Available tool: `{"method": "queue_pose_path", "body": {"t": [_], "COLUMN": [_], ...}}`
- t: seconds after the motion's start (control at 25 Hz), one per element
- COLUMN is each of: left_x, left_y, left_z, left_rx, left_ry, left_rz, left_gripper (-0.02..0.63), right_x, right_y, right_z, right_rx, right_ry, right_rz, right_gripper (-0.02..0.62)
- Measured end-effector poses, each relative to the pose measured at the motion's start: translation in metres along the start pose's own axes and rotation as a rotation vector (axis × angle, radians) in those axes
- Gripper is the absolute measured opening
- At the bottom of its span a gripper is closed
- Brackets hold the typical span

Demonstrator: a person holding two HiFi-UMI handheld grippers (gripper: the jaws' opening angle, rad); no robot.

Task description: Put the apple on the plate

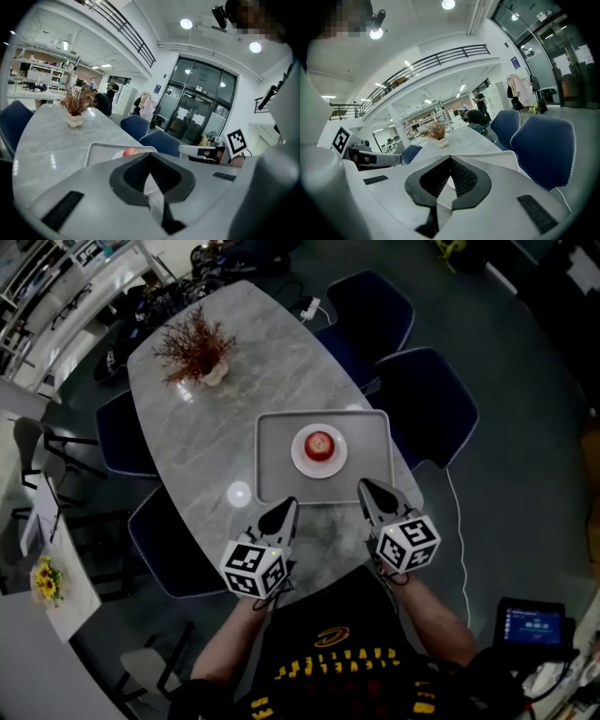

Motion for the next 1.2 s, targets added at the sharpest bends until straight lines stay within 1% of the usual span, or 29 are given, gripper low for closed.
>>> {"method": "queue_pose_path", "body": {"t": [0.12,0.28,0.52,0.72,0.88,0.96,1.04,1.12,1.2], "left_x": [0.013,0.028,0.05,0.053,0.06,0.069,0.077,0.084,0.089], "left_y": [-0.042,-0.067,-0.102,-0.125,-0.141,-0.159,-0.189,-0.203,-0.197], "left_z": [0.004,0.021,0.013,0.016,0.029,0.032,0.039,0.046,0.048], "left_rx": [0.044,0.113,0.172,0.222,0.266,0.284,0.309,0.342,0.364], "left_ry": [0.056,0.133,0.162,0.223,0.233,0.204,0.188,0.208,0.234], "left_rz": [-0.022,-0.035,-0.073,-0.064,-0.063,-0.093,-0.122,-0.128,-0.122], "left_gripper": [0.0,0.0,0.0,0.0,0.0,0.001,0.0,0.0,0.0], "right_x": [-0.038,-0.07,-0.114,-0.139,-0.156,-0.172,-0.202,-0.219,-0.215], "right_y": [-0.03,-0.048,-0.067,-0.082,-0.096,-0.109,-0.125,-0.133,-0.134], "right_z": [-0.01,-0.004,-0.016,-0.018,-0.016,-0.022,-0.029,-0.031,-0.029], "right_rx": [0.038,0.084,0.149,0.182,0.208,0.226,0.242,0.257,0.273], "right_ry": [-0.046,-0.113,-0.205,-0.238,-0.243,-0.216,-0.205,-0.225,-0.244], "right_rz": [-0.016,-0.009,0.013,0.017,0.026,0.03,0.033,0.042,0.05], "right_gripper": [0.006,0.006,0.006,0.006,0.006,0.006,0.006,0.006,0.006]}}
Point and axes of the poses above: the fingertips, and each gripper's own axes: y forward along the fingers, x to its right, z out of its top, the point moved 5 cm from there along -y, backward along the fingers, and after that the axes turned 12 degrees about y, right-handed, at the moved point
